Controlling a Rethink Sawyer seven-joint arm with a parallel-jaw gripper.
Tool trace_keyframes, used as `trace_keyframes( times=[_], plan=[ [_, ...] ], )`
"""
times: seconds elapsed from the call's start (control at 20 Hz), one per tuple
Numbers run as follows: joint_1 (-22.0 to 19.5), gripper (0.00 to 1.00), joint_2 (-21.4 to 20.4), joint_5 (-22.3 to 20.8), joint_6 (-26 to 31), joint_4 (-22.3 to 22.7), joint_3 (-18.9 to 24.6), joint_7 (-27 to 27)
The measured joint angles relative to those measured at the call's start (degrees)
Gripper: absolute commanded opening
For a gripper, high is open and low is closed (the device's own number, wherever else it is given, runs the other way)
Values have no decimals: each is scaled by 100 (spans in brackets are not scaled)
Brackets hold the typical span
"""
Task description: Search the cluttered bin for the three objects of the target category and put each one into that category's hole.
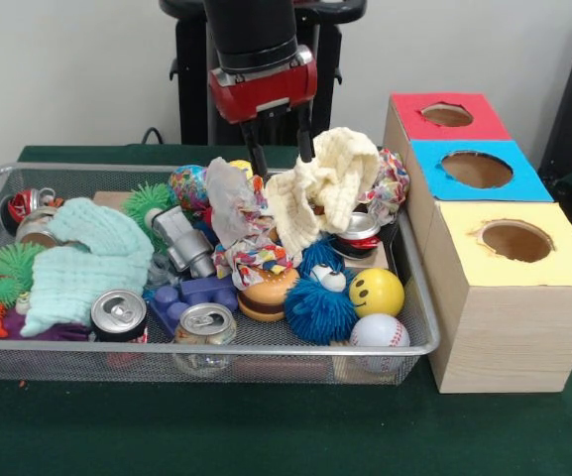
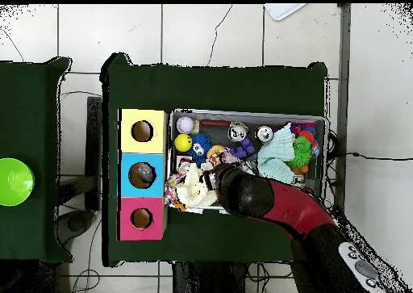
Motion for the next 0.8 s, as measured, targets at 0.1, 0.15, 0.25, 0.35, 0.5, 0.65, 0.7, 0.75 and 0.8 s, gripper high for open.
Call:
trace_keyframes(
  times=[0.1,0.15,0.25,0.35,0.5,0.65,0.7,0.75,0.8],
  plan=[
    [0,100,-12,-21,32,-51,0,0],
    [0,100,-28,-32,67,-89,-1,0],
    [0,100,-50,-38,115,-134,0,0],
    [0,100,-87,-38,175,-185,0,0],
    [0,100,-147,-39,262,-236,0,0],
    [4,100,-240,-39,451,-285,-1,0],
    [9,100,-267,-40,514,-292,-1,0],
    [16,100,-295,-40,581,-299,-1,0],
    [23,100,-317,-40,641,-306,-1,0]
  ],
)
